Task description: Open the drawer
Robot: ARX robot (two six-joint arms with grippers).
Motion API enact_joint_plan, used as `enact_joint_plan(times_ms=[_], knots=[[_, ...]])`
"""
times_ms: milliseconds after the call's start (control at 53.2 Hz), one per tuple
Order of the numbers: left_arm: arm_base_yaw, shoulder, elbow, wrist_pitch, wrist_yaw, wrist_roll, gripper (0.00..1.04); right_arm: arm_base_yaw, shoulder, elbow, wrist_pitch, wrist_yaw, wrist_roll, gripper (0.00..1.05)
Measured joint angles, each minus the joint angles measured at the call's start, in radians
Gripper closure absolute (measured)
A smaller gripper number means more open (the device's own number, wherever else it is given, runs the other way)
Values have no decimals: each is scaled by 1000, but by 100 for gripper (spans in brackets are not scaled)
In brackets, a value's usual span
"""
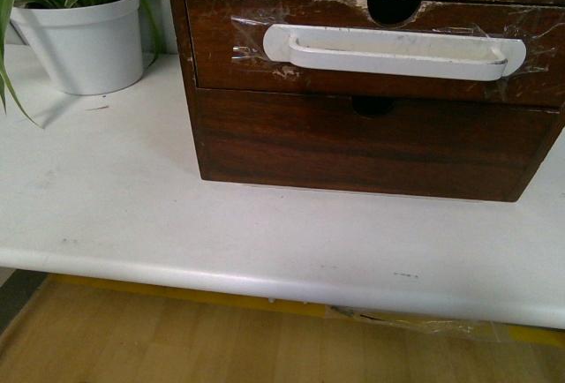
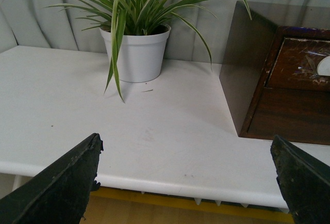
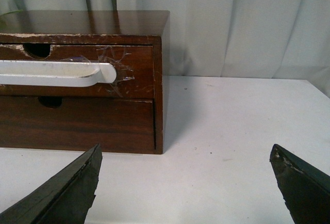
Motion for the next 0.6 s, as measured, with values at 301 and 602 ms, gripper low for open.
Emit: enact_joint_plan(times_ms=[301, 602], knots=[[0, 0, 0, 0, 0, 0, 6, 0, 0, 0, 0, 0, 0, 9], [0, 0, 0, 0, 0, 0, 6, 0, 0, 0, 0, 0, 0, 9]])
